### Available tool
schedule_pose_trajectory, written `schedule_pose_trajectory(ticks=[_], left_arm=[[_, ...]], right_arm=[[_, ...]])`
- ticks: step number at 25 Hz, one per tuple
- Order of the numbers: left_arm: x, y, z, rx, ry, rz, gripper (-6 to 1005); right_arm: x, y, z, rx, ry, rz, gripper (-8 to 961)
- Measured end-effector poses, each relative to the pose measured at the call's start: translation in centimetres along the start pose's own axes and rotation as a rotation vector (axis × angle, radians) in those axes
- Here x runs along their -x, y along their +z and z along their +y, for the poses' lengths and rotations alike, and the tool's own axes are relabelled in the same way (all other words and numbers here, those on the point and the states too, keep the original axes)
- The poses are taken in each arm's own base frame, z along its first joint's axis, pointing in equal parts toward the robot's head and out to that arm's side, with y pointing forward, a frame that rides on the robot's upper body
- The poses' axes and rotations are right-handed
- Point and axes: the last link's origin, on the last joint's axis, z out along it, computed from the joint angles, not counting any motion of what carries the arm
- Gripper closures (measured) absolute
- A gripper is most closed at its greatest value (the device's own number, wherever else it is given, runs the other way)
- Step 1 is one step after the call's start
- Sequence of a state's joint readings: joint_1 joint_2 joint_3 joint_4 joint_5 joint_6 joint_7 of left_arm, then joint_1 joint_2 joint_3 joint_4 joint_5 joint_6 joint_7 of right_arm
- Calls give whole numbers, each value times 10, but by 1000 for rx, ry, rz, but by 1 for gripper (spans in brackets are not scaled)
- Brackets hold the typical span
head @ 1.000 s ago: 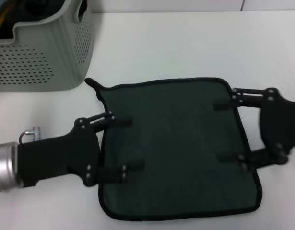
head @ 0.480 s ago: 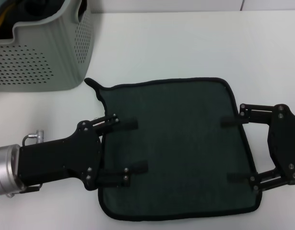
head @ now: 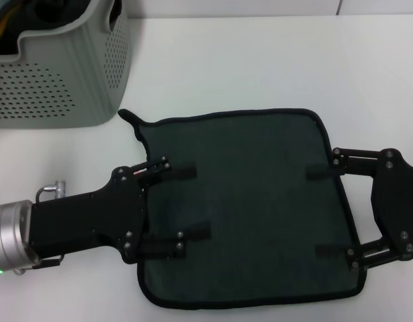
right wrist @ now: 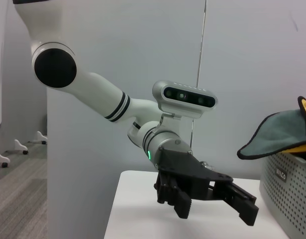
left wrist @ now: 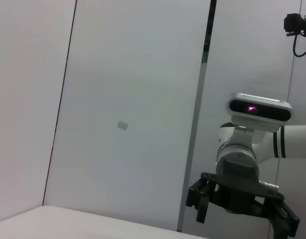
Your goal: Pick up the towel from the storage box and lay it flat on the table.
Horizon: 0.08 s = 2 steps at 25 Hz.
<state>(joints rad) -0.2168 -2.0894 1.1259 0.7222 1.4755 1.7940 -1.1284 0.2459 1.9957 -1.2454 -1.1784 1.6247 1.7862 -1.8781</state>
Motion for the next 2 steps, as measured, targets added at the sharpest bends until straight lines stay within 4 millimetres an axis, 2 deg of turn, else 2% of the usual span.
schedule_pose_trajectory(ticks=[2], left_arm=[[0, 0, 0, 0, 1, 1, 119]], right_arm=[[0, 0, 0, 0, 1, 0, 67]])
